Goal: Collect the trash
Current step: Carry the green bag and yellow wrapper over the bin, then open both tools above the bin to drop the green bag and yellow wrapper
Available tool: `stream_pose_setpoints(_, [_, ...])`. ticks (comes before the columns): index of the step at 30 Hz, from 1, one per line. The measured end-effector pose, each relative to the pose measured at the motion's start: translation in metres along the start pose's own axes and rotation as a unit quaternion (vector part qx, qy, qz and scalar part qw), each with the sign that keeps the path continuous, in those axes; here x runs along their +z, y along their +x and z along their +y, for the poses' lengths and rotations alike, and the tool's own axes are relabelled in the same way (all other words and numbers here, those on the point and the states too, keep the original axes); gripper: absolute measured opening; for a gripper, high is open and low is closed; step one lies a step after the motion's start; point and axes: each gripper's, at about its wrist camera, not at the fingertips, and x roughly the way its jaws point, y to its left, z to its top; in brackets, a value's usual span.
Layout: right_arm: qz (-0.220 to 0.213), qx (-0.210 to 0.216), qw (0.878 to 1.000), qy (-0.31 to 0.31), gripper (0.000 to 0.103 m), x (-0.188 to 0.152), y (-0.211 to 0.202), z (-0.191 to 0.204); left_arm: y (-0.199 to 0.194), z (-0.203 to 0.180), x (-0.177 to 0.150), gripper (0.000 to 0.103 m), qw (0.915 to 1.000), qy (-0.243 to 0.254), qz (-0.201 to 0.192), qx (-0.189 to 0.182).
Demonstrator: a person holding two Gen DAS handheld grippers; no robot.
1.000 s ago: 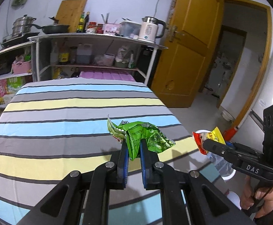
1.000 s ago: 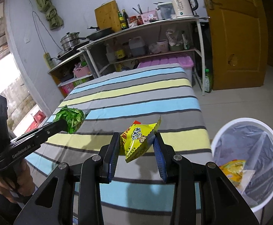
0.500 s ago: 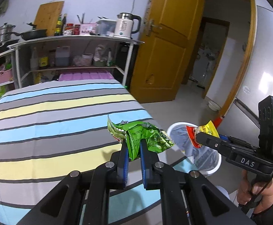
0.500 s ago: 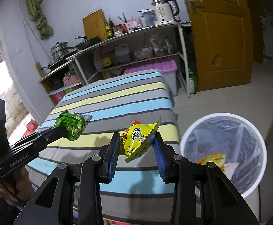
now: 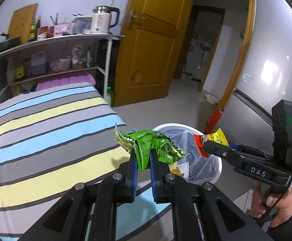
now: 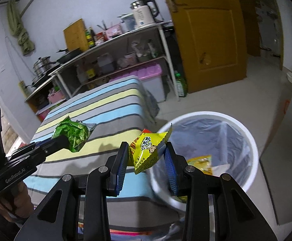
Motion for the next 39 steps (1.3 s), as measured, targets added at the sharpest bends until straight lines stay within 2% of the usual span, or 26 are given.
stream_pose_setpoints(13, [0.020, -0.033, 0.998, 0.046, 0.037, -0.009, 0.010, -0.055, 0.061, -0.036, -0.001, 0.011, 0.9978, 0.033, 0.049, -0.031])
stream_pose_setpoints(24, [0.047, -0.051, 0.995, 0.066, 0.038, -0.020, 0.027, -0.079, 0.101, -0.051, -0.004, 0.011, 0.9949, 0.049, 0.080, -0.039])
stream_pose_setpoints(25, [0.051, -0.053, 0.995, 0.066, 0.039, -0.021, 0.028, -0.081, 0.105, -0.051, -0.005, 0.011, 0.9945, 0.048, 0.084, -0.039])
stream_pose_setpoints(26, [0.054, -0.056, 0.995, 0.066, 0.045, -0.022, 0.030, -0.083, 0.107, -0.051, -0.006, 0.012, 0.9942, 0.048, 0.087, -0.040])
stream_pose_setpoints(28, [0.057, -0.057, 0.994, 0.068, 0.054, -0.024, 0.031, -0.086, 0.111, -0.052, -0.007, 0.017, 0.9939, 0.049, 0.091, -0.040])
stream_pose_setpoints(31, [0.056, -0.057, 0.994, 0.069, 0.054, -0.025, 0.030, -0.089, 0.113, -0.053, -0.008, 0.022, 0.9937, 0.047, 0.092, -0.043])
stream_pose_setpoints(39, [0.040, -0.058, 0.995, 0.064, 0.054, -0.022, 0.019, -0.083, 0.100, -0.049, -0.006, 0.022, 0.9953, 0.040, 0.077, -0.044])
